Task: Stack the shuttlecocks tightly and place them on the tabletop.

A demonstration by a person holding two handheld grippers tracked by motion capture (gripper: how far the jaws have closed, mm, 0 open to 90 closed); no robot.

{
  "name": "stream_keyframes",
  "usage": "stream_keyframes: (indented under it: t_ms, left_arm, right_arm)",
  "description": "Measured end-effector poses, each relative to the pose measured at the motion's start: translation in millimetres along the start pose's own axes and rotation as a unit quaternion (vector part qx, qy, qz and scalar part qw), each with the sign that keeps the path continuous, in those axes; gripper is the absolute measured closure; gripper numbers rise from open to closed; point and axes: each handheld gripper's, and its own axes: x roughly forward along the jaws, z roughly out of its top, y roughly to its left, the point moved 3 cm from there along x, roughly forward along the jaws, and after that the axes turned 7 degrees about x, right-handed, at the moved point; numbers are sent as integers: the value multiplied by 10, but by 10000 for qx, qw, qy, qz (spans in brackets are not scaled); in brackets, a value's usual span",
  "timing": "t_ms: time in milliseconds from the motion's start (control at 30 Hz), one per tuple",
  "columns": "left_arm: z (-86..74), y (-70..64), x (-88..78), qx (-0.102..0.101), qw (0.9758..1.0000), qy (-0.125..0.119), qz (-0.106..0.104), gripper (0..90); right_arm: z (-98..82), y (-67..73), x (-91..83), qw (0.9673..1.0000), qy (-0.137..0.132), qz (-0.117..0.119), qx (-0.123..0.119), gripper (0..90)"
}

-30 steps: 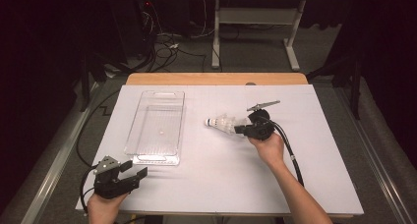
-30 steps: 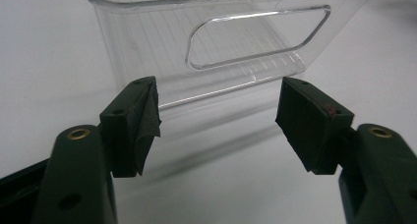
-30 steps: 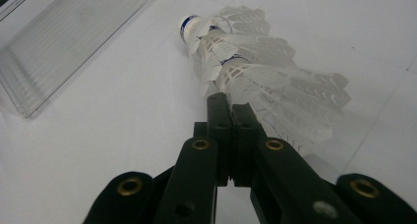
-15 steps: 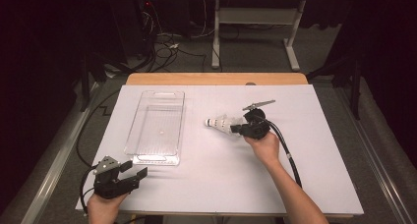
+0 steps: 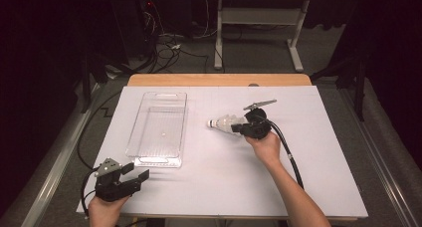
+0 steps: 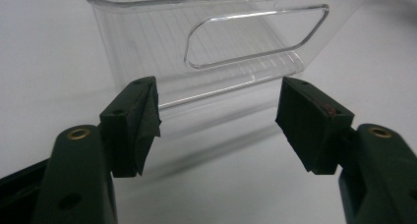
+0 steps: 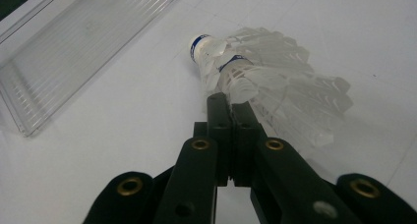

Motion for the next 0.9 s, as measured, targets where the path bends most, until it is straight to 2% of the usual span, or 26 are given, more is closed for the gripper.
stream_keyframes:
  t_ms: [900]
  left_arm:
    - [-1,1,-4,0,10000,-2,5,334]
  right_arm:
    - [-46,-88,89,9998,110,-125,113,895]
